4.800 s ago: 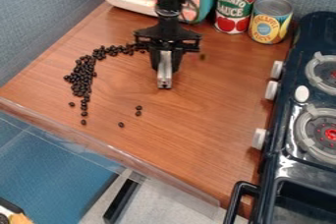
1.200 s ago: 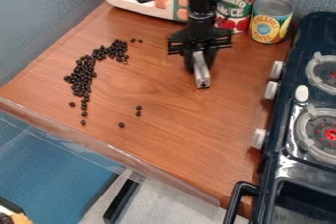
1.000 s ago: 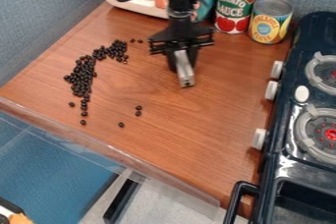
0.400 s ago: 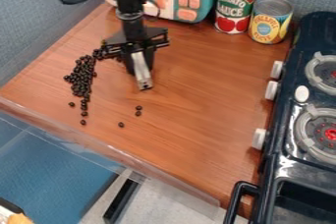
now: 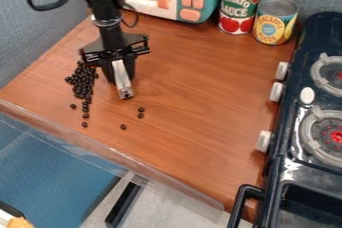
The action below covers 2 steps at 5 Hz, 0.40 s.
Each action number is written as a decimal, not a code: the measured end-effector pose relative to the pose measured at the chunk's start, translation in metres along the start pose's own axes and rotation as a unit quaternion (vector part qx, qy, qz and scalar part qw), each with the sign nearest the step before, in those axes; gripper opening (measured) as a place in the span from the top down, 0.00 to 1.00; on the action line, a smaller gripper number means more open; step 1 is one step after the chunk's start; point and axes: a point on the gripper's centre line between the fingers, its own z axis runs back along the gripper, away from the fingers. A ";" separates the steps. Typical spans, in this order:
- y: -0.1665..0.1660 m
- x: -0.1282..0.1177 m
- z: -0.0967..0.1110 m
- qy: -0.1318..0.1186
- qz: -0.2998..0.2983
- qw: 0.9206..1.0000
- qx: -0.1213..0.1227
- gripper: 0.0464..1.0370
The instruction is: Sweep into pile
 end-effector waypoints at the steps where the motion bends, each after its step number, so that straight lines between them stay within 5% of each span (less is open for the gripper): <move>1: 0.010 -0.005 0.004 -0.004 -0.005 1.000 0.002 0.66; 2: 0.012 -0.008 0.008 -0.003 -0.006 1.000 -0.002 0.66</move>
